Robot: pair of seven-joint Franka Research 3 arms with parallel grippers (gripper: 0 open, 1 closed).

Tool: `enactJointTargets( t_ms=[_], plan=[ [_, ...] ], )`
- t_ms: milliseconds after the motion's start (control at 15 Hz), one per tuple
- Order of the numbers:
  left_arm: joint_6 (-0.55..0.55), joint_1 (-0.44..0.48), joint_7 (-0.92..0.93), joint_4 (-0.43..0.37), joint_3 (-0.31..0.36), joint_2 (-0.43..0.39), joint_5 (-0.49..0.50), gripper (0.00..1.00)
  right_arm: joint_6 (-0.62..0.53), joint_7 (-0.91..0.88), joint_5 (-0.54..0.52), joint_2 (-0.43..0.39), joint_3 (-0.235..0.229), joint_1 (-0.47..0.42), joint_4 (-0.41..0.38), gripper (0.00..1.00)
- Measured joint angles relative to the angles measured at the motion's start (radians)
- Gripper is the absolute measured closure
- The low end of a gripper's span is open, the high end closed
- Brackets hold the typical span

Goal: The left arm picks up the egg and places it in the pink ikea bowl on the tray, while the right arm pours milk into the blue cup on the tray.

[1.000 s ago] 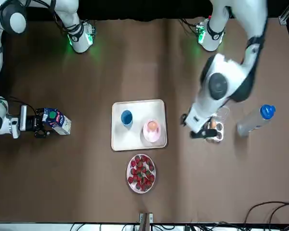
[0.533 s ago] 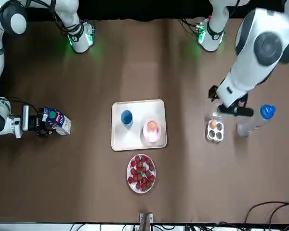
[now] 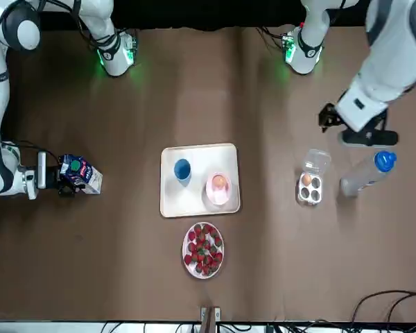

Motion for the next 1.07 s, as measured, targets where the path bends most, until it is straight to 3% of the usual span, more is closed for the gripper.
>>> enactJointTargets(
  t_ms=[67, 200, 400, 467, 867, 1067],
  plan=[
    [-0.002, 0.026, 0.002, 0.001, 0.0, -0.003, -0.004, 0.0, 0.0, 0.0, 0.0, 0.0, 0.0, 0.0, 0.0, 0.03],
    [-0.005, 0.05, 0.023, 0.006, 0.024, -0.01, -0.017, 0.0, 0.0, 0.0, 0.001, 0.0, 0.0, 0.001, 0.0, 0.16],
    [-0.024, -0.044, 0.059, 0.009, 0.193, -0.032, -0.064, 0.0, 0.0, 0.0, 0.003, 0.0, 0.0, 0.01, 0.001, 0.22],
    [-0.036, -0.071, 0.076, 0.009, 0.254, -0.054, -0.097, 0.0, 0.0, 0.001, 0.004, -0.001, 0.0, 0.019, 0.003, 0.32],
    [-0.083, -0.079, 0.066, 0.006, 0.259, -0.075, -0.102, 0.0, 0.01, 0.06, 0.003, -0.053, -0.006, 0.083, 0.01, 0.33],
    [-0.083, -0.079, 0.069, 0.003, 0.26, -0.071, -0.102, 0.0, 0.017, 0.149, -0.002, -0.103, -0.035, 0.132, 0.011, 0.31]
  ],
)
